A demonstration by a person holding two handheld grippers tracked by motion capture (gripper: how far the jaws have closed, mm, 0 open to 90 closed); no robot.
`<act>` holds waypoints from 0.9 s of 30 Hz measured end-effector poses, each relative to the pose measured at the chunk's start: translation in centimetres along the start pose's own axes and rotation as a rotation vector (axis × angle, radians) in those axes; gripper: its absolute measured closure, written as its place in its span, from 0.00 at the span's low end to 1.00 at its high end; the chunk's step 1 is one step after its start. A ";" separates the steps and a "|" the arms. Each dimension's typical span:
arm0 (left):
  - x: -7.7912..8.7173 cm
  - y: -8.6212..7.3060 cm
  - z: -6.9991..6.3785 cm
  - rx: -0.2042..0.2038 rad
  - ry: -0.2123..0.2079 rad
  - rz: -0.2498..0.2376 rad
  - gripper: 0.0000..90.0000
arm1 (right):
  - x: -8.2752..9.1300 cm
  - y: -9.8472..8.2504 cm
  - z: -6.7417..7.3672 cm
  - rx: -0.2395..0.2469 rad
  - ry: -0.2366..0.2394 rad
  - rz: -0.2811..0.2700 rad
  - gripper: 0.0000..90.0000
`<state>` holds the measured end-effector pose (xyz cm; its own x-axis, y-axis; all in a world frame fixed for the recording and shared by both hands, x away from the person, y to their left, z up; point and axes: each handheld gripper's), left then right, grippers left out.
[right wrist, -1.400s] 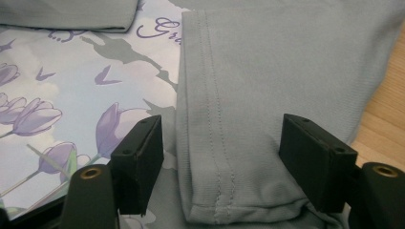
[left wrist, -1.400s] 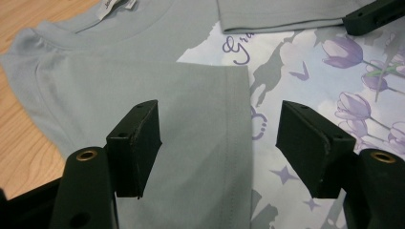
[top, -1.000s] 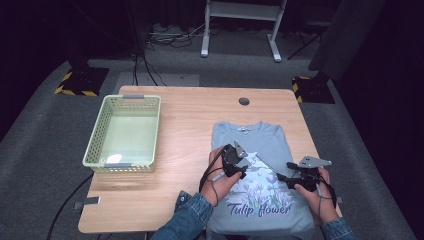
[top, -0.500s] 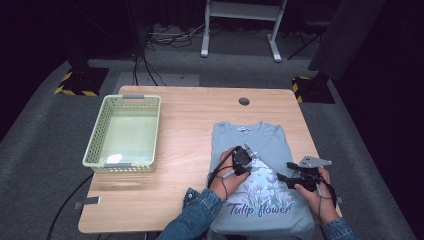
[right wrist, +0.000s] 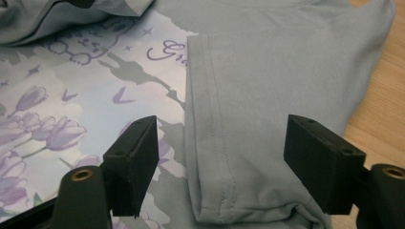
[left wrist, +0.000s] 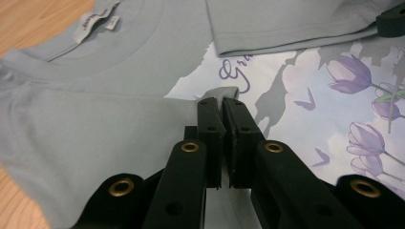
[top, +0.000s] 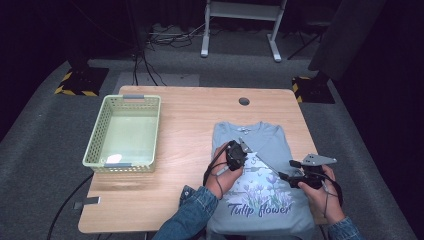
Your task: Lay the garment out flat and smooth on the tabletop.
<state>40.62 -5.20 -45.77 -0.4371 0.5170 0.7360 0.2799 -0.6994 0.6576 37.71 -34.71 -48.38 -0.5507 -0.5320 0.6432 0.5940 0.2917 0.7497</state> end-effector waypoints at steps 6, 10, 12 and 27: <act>1.6 -0.5 0.6 0.020 0.019 -0.017 0.95 | 0.1 0.9 0.2 -0.014 0.001 -0.007 0.30; 2.8 -0.7 1.1 0.028 0.041 -0.036 0.95 | 0.1 1.7 0.6 -0.008 0.016 -0.017 0.30; 3.4 -0.9 1.4 0.039 0.049 -0.045 0.95 | 0.2 2.2 0.7 -0.002 0.017 -0.022 0.30; 6.6 -2.2 3.2 0.093 0.102 -0.084 0.95 | 0.4 4.6 1.3 0.026 0.032 -0.049 0.31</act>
Point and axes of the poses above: each handheld gripper's, and its own axes: x roughly backward along the jaws, y roughly out of its top, z roughly to its left, and after that the axes turned 11 degrees about -x, right-handed
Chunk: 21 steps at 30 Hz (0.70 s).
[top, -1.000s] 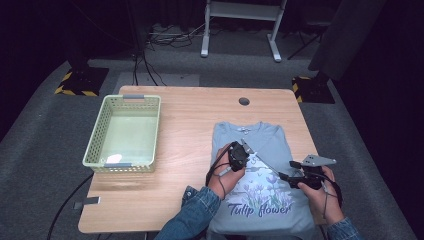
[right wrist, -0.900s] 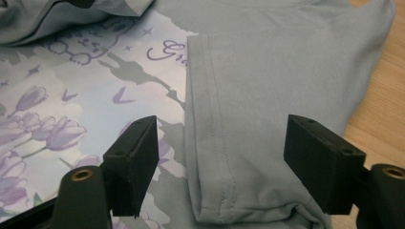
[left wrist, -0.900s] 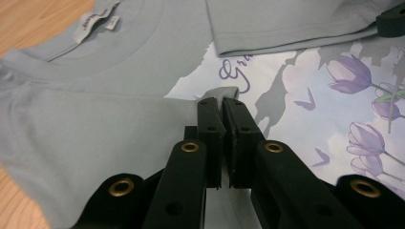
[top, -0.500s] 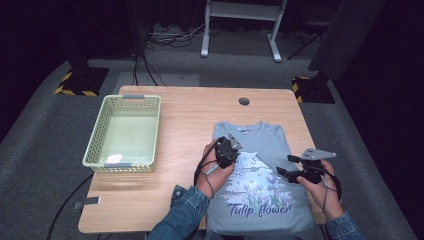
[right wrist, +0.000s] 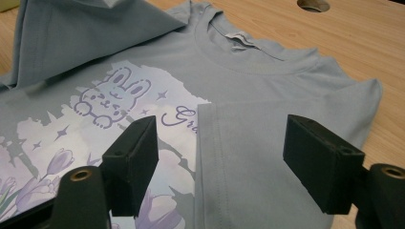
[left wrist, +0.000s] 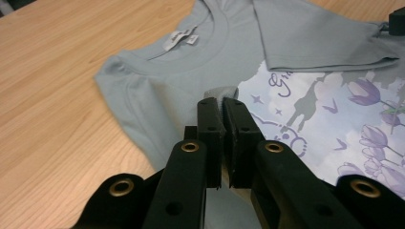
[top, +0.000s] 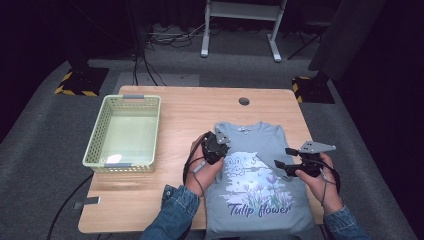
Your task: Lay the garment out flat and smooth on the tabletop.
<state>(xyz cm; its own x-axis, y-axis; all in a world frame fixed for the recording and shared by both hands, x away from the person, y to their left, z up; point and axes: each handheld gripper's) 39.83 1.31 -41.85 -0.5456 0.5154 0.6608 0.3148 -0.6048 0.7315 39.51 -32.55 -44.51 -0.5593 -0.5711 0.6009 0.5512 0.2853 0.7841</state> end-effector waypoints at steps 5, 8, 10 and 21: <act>1.1 -0.4 0.7 0.017 0.028 -0.009 0.95 | -0.5 0.5 0.2 0.010 0.003 0.006 0.32; 1.8 -0.7 1.1 0.033 0.046 -0.019 0.95 | -0.8 0.8 0.2 0.013 -0.020 0.025 0.32; 2.1 -1.0 1.2 0.038 0.056 -0.017 0.95 | -1.0 1.0 0.2 0.009 -0.021 0.026 0.32; 4.2 -2.6 2.7 0.092 0.126 -0.030 0.94 | -2.0 2.1 0.6 0.018 -0.011 0.044 0.33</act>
Point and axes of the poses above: each handheld gripper's, and its own axes: x roughly backward along the jaws, y roughly out of its top, z roughly to its left, and after that the axes turned 11 degrees about -x, right-handed
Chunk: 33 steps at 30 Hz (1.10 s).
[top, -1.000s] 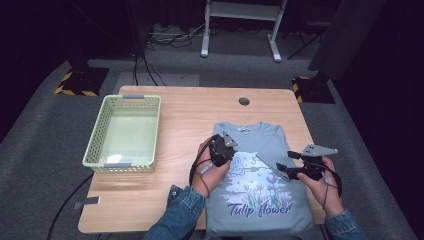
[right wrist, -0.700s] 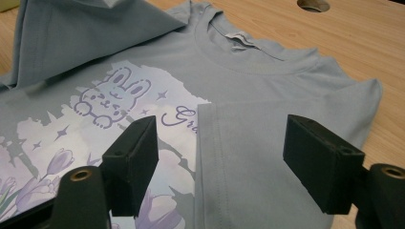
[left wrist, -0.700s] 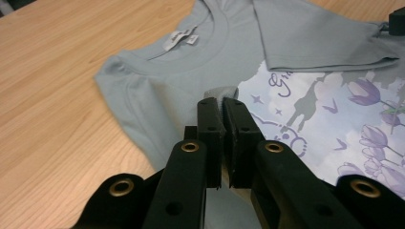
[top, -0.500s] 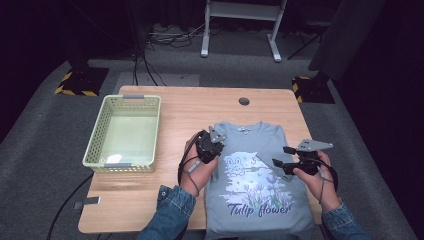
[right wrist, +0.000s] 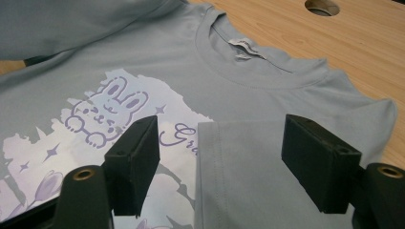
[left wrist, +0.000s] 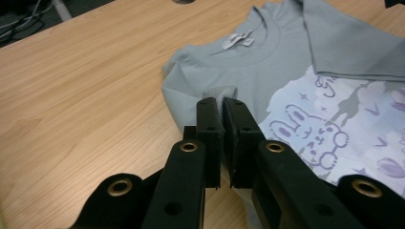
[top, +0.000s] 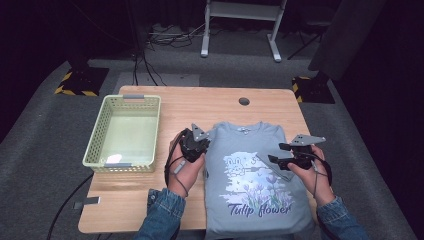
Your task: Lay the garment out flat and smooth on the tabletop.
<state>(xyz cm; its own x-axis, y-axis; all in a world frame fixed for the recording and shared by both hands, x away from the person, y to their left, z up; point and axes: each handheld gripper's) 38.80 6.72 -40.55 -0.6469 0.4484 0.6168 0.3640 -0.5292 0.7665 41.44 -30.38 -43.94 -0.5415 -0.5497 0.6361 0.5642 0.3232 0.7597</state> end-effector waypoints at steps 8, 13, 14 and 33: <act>2.6 -2.7 1.1 0.080 0.125 0.018 0.69 | -1.1 0.8 0.8 0.012 0.005 0.034 0.33; 4.1 -3.7 1.3 0.116 0.162 0.007 0.57 | -1.9 1.3 0.9 0.021 0.005 0.059 0.33; 4.3 -3.9 1.3 0.115 0.164 0.009 0.56 | -2.1 1.3 0.9 0.024 0.005 0.064 0.33; 6.4 -6.2 1.4 0.145 0.217 0.022 0.52 | -7.0 1.3 1.1 0.080 -0.014 0.223 0.59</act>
Point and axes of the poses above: each handheld gripper's, and its own axes: x roughly backward along the jaws, y roughly out of its top, z roughly to its left, and after that the axes turned 11 degrees about -x, right-handed
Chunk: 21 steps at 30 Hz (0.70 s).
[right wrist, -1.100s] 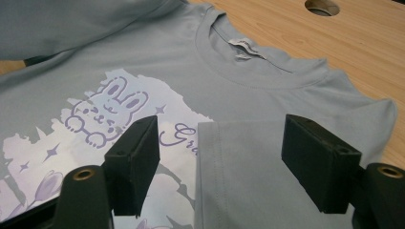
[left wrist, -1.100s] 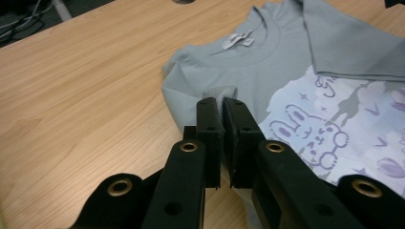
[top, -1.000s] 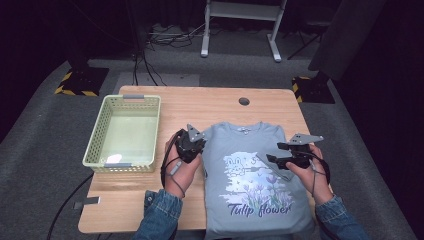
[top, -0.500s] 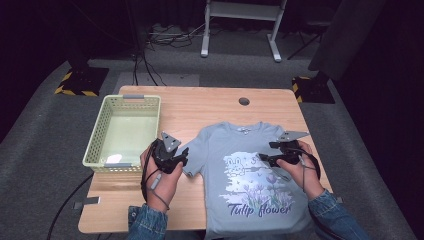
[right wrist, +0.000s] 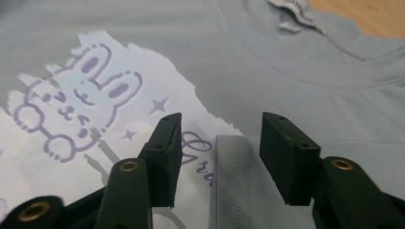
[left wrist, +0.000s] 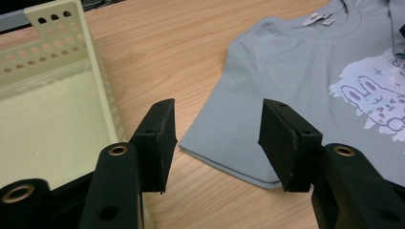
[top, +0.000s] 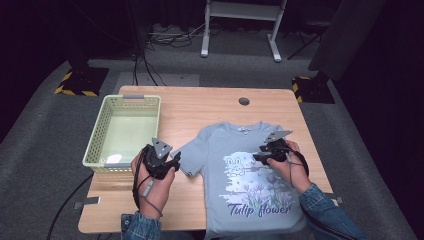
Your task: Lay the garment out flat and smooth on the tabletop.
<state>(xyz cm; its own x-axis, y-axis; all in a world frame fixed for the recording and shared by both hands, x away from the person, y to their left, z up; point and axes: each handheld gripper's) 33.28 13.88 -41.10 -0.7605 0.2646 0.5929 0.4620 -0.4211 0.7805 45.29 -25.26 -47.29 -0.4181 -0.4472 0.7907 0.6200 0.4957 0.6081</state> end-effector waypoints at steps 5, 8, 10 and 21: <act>0.1 -0.4 0.0 -0.019 0.011 0.021 0.52 | -0.8 -0.3 -0.5 0.012 0.017 0.022 0.83; 0.0 -0.3 0.0 -0.022 0.010 0.020 0.53 | -0.5 -0.2 -0.6 0.021 0.014 0.023 0.96; 0.0 -0.1 -0.1 -0.022 0.011 0.018 0.53 | -0.3 -0.2 -0.6 0.013 0.020 0.012 0.96; -1.5 1.5 -1.7 -0.080 -0.013 0.019 0.50 | 3.3 0.1 -1.3 0.008 -0.008 -0.069 0.96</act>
<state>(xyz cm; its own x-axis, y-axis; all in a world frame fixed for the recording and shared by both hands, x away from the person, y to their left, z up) 34.37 11.40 -41.16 -0.7453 0.2672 0.6108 0.4381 -0.4944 0.7508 44.83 -27.69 -44.75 -0.4650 -0.4746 0.7474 0.5842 0.4698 0.6618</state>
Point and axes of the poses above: each handheld gripper's, and its own axes: x roughly backward along the jaws, y roughly out of its top, z roughly to its left, and after that the axes turned 11 degrees about -x, right-handed
